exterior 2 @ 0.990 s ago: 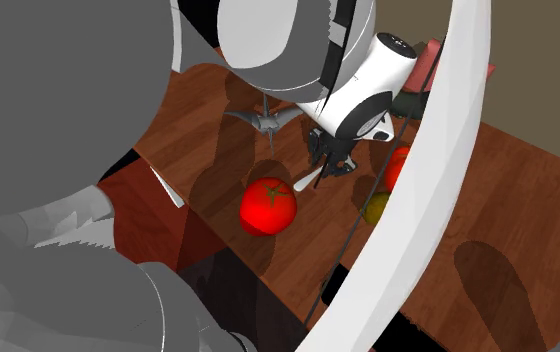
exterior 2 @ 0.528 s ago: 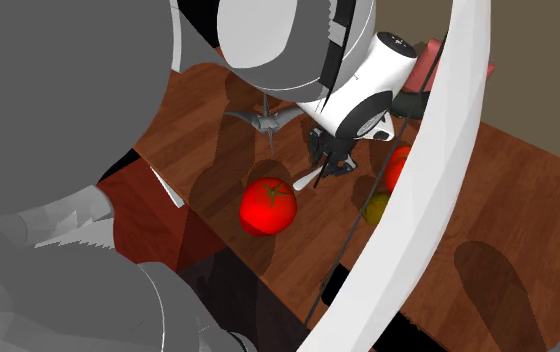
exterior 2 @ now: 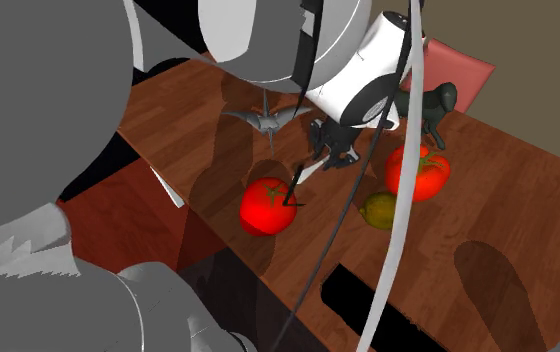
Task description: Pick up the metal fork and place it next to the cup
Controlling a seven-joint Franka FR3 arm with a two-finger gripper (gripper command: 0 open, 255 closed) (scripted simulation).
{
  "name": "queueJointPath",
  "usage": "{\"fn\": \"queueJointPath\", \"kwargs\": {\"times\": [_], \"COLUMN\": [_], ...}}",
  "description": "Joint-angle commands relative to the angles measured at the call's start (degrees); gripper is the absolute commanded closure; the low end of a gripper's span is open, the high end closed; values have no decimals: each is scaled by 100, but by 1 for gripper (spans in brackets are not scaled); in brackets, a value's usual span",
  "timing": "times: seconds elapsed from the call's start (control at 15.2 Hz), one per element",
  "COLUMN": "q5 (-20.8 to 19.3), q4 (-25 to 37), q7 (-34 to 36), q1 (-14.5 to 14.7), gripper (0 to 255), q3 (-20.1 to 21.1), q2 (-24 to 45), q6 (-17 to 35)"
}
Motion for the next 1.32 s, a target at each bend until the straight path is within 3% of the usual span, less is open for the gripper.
{"fn": "queueJointPath", "kwargs": {"times": [0.0,1.25], "q5": [-12,-130], "q4": [64,880], "q7": [29,299], "q1": [-8,-60], "gripper": [255,255], "q3": [-12,-114], "q2": [-124,-836], "q6": [-188,-1694]}}
